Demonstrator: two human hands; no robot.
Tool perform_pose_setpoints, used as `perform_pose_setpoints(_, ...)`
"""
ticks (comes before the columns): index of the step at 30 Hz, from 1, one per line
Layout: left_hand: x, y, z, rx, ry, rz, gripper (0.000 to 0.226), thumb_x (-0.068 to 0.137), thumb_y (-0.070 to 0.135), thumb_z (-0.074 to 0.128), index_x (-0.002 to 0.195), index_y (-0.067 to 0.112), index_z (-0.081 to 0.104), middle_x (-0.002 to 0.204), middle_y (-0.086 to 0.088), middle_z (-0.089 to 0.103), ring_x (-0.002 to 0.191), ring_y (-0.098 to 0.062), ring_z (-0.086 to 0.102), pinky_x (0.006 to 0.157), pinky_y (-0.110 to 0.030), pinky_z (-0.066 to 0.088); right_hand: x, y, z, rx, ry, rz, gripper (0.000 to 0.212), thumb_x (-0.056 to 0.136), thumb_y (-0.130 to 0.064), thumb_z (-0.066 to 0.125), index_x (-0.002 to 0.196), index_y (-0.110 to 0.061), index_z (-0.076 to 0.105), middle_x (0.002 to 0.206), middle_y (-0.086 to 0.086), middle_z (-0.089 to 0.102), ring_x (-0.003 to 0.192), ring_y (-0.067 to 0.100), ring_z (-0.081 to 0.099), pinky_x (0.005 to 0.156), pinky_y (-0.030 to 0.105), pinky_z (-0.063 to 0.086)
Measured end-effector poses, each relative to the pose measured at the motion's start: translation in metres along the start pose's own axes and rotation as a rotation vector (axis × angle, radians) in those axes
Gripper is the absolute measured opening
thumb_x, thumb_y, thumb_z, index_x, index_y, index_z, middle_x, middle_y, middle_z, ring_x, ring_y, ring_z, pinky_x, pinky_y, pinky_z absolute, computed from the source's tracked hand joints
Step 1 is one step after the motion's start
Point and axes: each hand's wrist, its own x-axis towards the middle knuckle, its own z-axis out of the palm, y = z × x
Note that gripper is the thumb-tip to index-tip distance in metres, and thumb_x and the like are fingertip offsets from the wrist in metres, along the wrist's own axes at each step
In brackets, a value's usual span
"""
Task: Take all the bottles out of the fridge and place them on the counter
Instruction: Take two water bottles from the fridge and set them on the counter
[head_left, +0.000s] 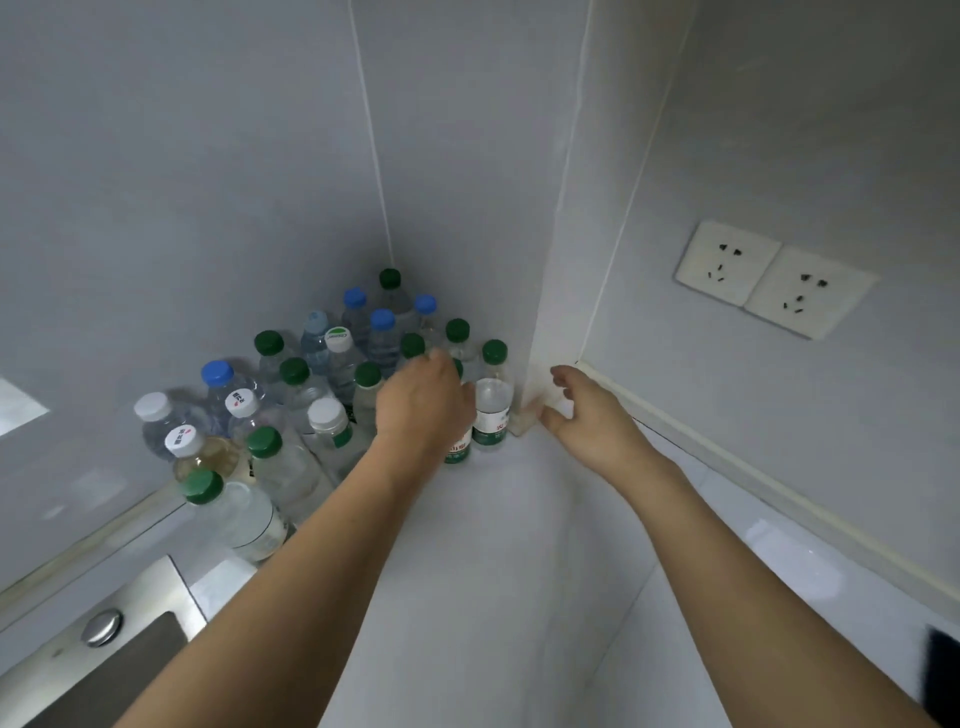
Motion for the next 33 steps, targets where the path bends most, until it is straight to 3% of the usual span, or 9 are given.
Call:
perform_pose_setpoints(3, -0.023, 0.02, -0.012, -0.005, 0.003, 0.159, 0.038, 0.097, 0.039, 0.047, 0.119, 0.008, 0.048, 0.114, -0.011, 0.058, 0.103, -0.03, 0.057, 0.077, -0.038, 0.045, -0.037, 0.002, -0.025, -0.091, 0.058, -0.002, 0.056, 0.094, -0.026, 0.058, 0.145, -0.014, 0.037, 0.147, 0.004, 0.044, 0.134, 0.019, 0.041, 0.106, 0.027, 0.031)
perform_pose_setpoints(9, -0.067, 0.078, -0.016, -0.01, -0.038, 0.451, 0.035, 0.099, 0.032, 0.042, 0.125, 0.008, 0.043, 0.121, -0.011, 0.054, 0.105, -0.03, 0.054, 0.076, -0.037, 0.042, -0.114, 0.02, -0.063, -0.177, 0.153, 0.088, 0.058, 0.096, -0.029, 0.055, 0.147, -0.014, 0.034, 0.15, 0.003, 0.038, 0.137, 0.018, 0.037, 0.108, 0.025, 0.029)
perform_pose_setpoints(15, -0.093, 0.136, 0.004, -0.003, -0.097, 0.637, 0.043, 0.1, 0.033, 0.04, 0.135, 0.009, 0.039, 0.133, -0.008, 0.048, 0.119, -0.027, 0.046, 0.09, -0.037, 0.041, -0.175, 0.057, -0.088, -0.192, 0.219, 0.256, 0.056, 0.097, -0.027, 0.052, 0.149, -0.016, 0.032, 0.153, 0.001, 0.034, 0.138, 0.018, 0.035, 0.11, 0.028, 0.03)
perform_pose_setpoints(20, -0.142, 0.206, 0.024, -0.023, -0.158, 0.831, 0.043, 0.1, 0.034, 0.04, 0.136, 0.01, 0.039, 0.132, -0.006, 0.048, 0.118, -0.025, 0.046, 0.089, -0.034, 0.041, -0.254, 0.097, -0.114, -0.159, 0.305, 0.441, 0.056, 0.097, -0.024, 0.051, 0.149, -0.015, 0.032, 0.153, 0.0, 0.035, 0.137, 0.017, 0.037, 0.108, 0.025, 0.03)
perform_pose_setpoints(26, -0.214, 0.277, 0.018, -0.06, -0.152, 1.042, 0.042, 0.1, 0.033, 0.041, 0.136, 0.011, 0.04, 0.131, -0.006, 0.049, 0.115, -0.026, 0.047, 0.087, -0.034, 0.04, -0.356, 0.122, -0.147, -0.158, 0.434, 0.583, 0.056, 0.094, -0.022, 0.052, 0.147, -0.013, 0.035, 0.15, 0.004, 0.039, 0.134, 0.022, 0.04, 0.11, 0.03, 0.032)
perform_pose_setpoints(33, -0.329, 0.343, 0.006, -0.101, -0.175, 1.204, 0.038, 0.099, 0.03, 0.041, 0.132, 0.01, 0.044, 0.128, -0.009, 0.052, 0.112, -0.029, 0.05, 0.083, -0.034, 0.041, -0.492, 0.144, -0.173, -0.133, 0.569, 0.724, 0.056, 0.093, -0.022, 0.055, 0.145, -0.016, 0.038, 0.146, 0.003, 0.044, 0.129, 0.021, 0.047, 0.104, 0.031, 0.039)
